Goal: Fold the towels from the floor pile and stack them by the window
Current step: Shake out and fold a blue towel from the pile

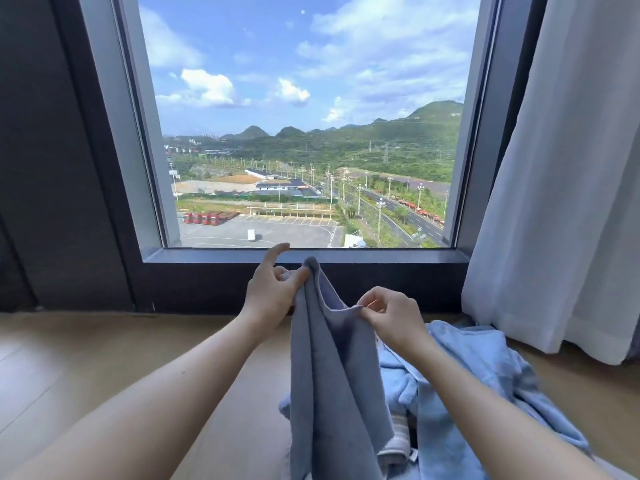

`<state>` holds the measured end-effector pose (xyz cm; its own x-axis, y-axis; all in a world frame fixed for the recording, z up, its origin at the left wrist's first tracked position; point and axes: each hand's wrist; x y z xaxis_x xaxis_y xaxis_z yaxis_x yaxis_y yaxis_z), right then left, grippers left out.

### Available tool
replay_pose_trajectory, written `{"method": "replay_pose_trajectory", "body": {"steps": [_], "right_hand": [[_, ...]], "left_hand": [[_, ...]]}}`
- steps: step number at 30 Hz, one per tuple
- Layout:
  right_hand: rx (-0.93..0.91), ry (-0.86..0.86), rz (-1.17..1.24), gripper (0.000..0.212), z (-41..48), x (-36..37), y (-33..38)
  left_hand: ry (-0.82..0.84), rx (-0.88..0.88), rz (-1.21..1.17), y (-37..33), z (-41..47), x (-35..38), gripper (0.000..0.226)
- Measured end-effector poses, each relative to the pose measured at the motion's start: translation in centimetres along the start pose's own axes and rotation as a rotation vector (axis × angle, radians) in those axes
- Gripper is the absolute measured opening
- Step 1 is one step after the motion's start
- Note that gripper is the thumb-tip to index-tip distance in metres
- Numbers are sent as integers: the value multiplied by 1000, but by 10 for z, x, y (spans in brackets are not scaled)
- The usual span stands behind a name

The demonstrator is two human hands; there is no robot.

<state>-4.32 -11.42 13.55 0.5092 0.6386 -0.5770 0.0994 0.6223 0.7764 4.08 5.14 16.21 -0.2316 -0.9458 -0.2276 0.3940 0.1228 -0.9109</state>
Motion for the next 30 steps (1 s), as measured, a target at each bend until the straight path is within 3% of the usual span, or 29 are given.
{"method": "replay_pose_trajectory", "body": {"steps": [4,7,13,18,23,26,30], "right_hand": [[-65,-39,11,11,12,-9,11],[-109,-24,-5,9,15,-12,16],[-44,-51,35,8,22,-19,1],[35,52,140,11,27,-23,-10],[116,194,-126,12,20,-12,-14],[132,113,-229,23,18,-2,-1],[23,46,-262,13,20,20,36]], "left_hand": [[254,99,224,10,-10,23,63],[324,144,279,13,-12,40,42],[389,113,136,21,5,65,8],[366,68,-34,22,22,56,8],[242,-8,-239,25,39,19,11],[136,-39,-176,42,49,-12,6],[186,-2,30,56,44,-36,41]]}}
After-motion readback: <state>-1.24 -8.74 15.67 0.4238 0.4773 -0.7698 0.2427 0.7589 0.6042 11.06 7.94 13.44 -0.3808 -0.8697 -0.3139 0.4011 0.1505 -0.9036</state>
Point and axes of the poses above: each hand's wrist, its own z-axis towards the middle knuckle, its own x-axis out of the palm, y = z × x, and after that the axes turned 3 degrees about x, right-handed
